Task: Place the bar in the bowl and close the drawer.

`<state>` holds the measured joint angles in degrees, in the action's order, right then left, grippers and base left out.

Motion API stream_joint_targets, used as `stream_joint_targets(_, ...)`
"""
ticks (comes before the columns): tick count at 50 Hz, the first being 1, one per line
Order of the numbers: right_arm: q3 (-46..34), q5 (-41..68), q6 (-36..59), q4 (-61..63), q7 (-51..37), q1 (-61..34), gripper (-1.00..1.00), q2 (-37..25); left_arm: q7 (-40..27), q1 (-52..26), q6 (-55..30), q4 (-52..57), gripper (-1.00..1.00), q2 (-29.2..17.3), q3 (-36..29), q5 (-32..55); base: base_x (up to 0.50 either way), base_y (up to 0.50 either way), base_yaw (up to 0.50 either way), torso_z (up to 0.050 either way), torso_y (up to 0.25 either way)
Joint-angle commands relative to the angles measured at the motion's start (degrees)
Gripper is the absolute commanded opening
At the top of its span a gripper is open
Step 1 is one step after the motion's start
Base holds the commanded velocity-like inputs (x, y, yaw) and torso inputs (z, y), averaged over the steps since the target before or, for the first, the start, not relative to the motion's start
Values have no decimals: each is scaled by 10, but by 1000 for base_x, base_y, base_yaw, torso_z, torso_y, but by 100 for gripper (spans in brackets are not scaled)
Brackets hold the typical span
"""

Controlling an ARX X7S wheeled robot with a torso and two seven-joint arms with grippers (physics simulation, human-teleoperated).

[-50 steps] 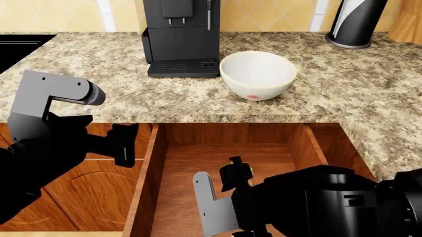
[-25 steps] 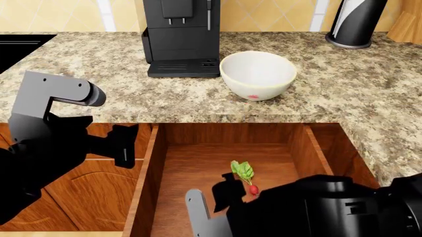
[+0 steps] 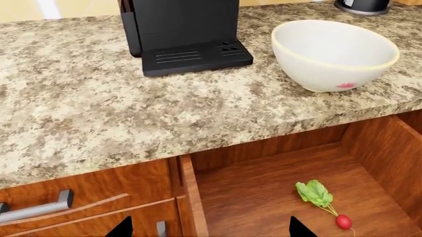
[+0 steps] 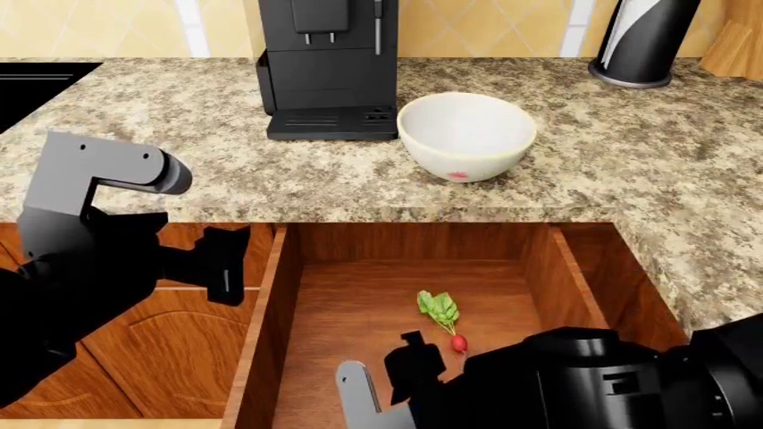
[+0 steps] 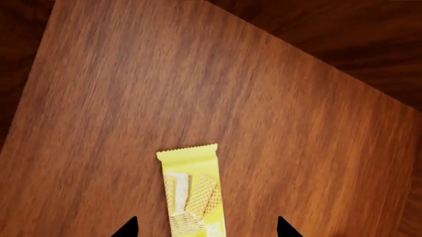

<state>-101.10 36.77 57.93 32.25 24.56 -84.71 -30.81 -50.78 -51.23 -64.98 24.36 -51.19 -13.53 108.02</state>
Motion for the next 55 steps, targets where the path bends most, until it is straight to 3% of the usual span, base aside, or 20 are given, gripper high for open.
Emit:
stream_joint_targets(1, -12, -5, -4, -9, 3, 9, 100, 7, 4, 3, 3, 0, 100, -2, -1, -3, 0, 0, 0, 0, 0)
stream_joint_targets(55, -75, -55, -15, -87, 12, 32, 100, 21, 22, 11, 16, -4, 100, -7, -13, -18, 0, 0, 0, 0, 0)
